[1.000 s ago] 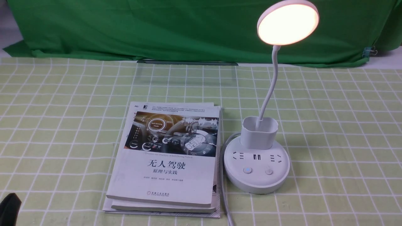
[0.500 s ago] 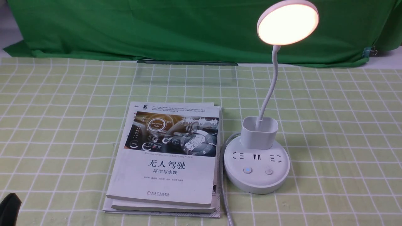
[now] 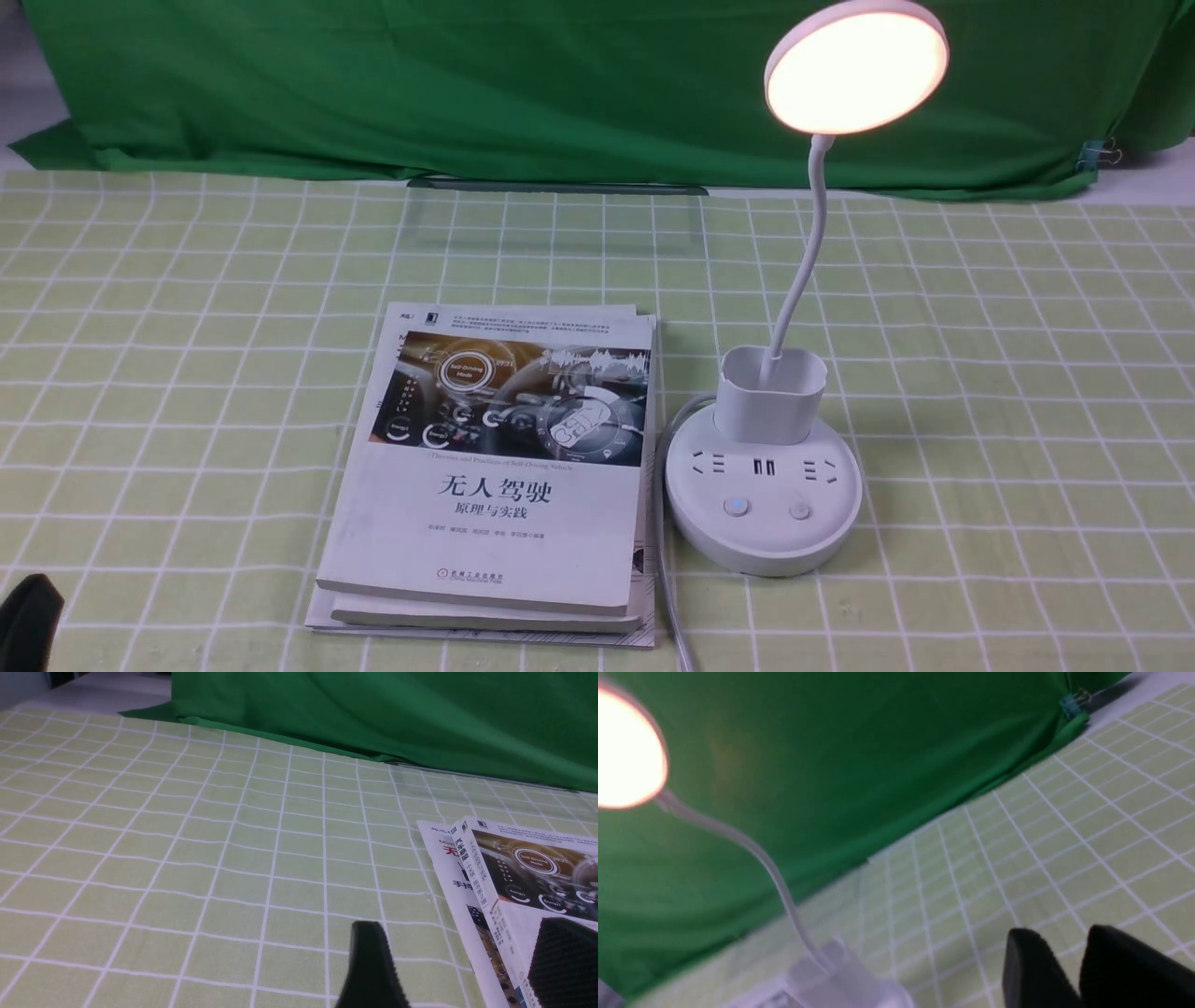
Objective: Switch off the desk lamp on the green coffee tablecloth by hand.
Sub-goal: 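Press the power button on the lamp base to turn the lamp off with the right gripper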
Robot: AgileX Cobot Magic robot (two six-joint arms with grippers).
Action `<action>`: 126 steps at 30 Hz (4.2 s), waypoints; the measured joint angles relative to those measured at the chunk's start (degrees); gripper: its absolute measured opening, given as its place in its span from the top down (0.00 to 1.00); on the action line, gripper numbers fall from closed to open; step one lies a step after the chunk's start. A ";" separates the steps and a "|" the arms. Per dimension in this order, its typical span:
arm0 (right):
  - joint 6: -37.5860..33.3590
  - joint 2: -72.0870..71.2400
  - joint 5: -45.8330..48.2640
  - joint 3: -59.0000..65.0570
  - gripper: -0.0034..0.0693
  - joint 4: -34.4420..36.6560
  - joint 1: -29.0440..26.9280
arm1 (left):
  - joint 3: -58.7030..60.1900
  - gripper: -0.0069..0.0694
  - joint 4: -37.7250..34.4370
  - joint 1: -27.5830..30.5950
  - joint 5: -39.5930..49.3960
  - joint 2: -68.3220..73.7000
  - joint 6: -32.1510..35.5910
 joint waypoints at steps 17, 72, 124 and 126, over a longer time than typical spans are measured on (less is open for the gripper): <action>-17.87 23.32 36.91 -29.29 0.89 -1.35 9.81 | 0.00 0.37 0.00 0.00 0.00 0.00 0.00; -30.28 102.99 45.08 -72.16 0.89 -1.84 26.41 | 0.00 0.37 0.00 0.00 0.00 0.00 0.00; -29.00 102.75 44.34 -72.65 0.89 -3.12 26.98 | 0.00 0.37 0.00 0.00 -0.01 0.00 0.00; -28.79 101.79 44.29 -72.65 0.89 -3.12 27.09 | 0.00 0.37 0.00 0.00 -0.01 0.00 0.00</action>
